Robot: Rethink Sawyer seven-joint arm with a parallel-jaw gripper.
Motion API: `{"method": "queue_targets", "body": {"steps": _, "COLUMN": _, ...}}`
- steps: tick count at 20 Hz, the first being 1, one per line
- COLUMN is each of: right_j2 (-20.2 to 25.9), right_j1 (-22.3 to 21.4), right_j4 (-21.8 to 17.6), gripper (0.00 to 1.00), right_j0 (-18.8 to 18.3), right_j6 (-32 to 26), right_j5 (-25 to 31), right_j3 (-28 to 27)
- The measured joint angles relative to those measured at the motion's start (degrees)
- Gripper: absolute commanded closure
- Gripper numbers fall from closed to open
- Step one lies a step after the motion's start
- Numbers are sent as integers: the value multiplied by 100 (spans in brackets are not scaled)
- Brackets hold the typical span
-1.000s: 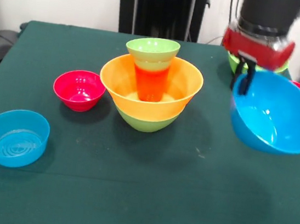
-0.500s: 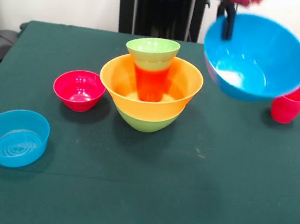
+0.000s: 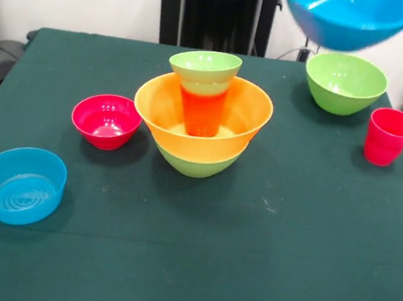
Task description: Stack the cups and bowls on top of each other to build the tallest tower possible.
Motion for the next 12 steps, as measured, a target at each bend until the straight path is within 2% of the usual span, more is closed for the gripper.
{"method": "queue_targets", "body": {"steps": 3, "right_j2": 230, "right_j1": -284, "right_j4": 130, "gripper": 100, "right_j0": -228, "right_j6": -276, "right_j5": -133, "right_j3": 281}}
{"method": "queue_targets", "body": {"steps": 6, "right_j2": 758, "right_j1": -782, "right_j4": 689, "gripper": 100, "right_j0": -727, "right_j6": -762, "right_j5": -627, "right_j3": 848}}
{"method": "queue_targets", "body": {"steps": 7, "right_j2": 1131, "right_j1": -1017, "right_j4": 955, "gripper": 100, "right_j0": -1058, "right_j6": -984, "right_j5": -1002, "right_j3": 1129}}
{"method": "queue_targets", "body": {"steps": 8, "right_j2": 1398, "right_j1": -1145, "right_j4": 1045, "gripper": 100, "right_j0": -1291, "right_j6": -1089, "right_j5": -1260, "right_j3": 1282}}
{"method": "queue_targets", "body": {"steps": 12, "right_j2": 2478, "right_j1": -1426, "right_j4": 965, "gripper": 100, "right_j0": -2232, "right_j6": -1209, "right_j5": -2254, "right_j3": 1654}}
